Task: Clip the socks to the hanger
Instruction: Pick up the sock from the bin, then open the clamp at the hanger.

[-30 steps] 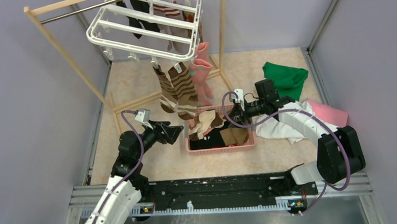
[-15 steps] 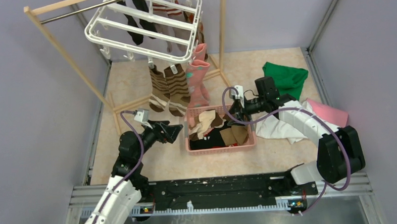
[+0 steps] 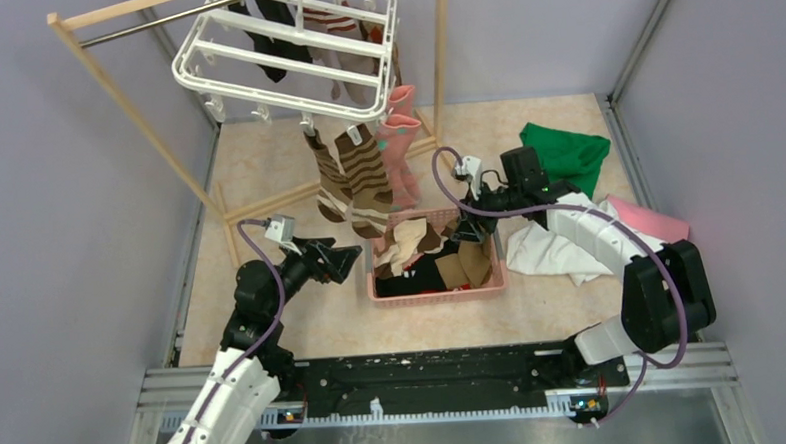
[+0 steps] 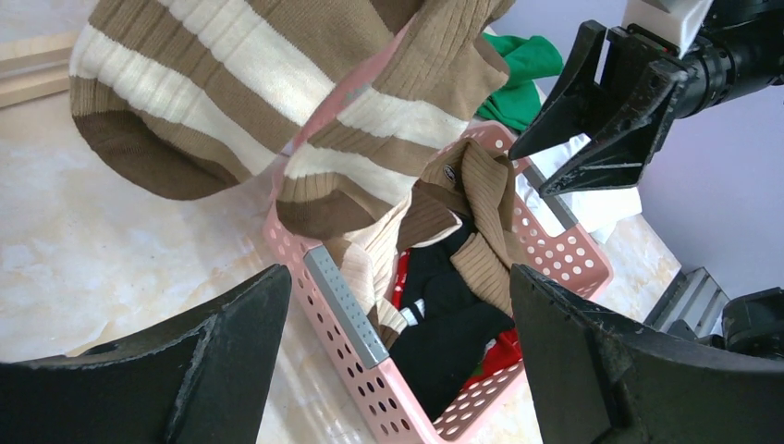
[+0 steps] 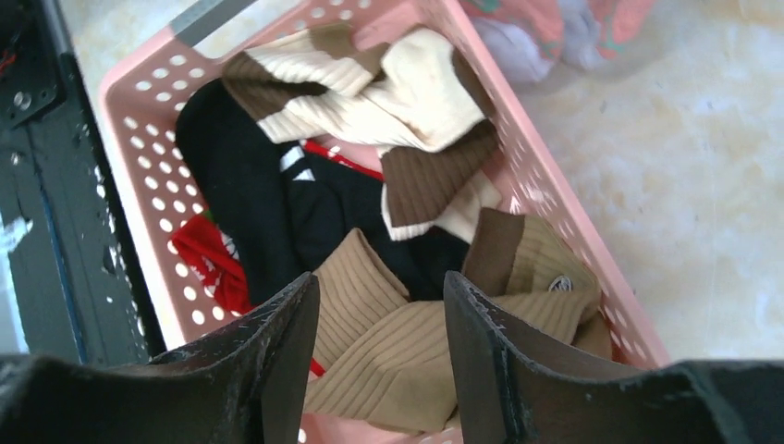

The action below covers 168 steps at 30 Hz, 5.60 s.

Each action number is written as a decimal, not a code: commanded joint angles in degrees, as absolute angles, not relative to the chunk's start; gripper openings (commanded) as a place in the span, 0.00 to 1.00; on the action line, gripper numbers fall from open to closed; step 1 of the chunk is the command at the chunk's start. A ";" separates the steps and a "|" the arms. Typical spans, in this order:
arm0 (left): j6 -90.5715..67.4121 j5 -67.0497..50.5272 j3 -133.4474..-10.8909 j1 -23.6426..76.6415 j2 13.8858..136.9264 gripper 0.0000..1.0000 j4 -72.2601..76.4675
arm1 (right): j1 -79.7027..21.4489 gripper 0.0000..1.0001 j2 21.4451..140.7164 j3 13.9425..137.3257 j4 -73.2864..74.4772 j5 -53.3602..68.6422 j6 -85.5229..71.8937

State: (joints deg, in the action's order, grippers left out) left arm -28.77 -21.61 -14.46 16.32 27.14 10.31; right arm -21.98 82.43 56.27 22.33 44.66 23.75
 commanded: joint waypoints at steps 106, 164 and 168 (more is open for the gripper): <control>3.01 -21.34 -22.05 38.47 51.46 0.76 37.41 | -31.84 0.00 69.32 51.02 -10.46 58.58 7.93; -12.07 -44.16 -78.27 38.32 77.05 0.00 -43.75 | -45.69 0.98 61.86 51.44 10.79 30.81 14.81; -12.13 -44.23 -78.20 38.32 76.89 0.00 -44.38 | -45.97 0.77 62.67 51.87 11.33 29.71 16.67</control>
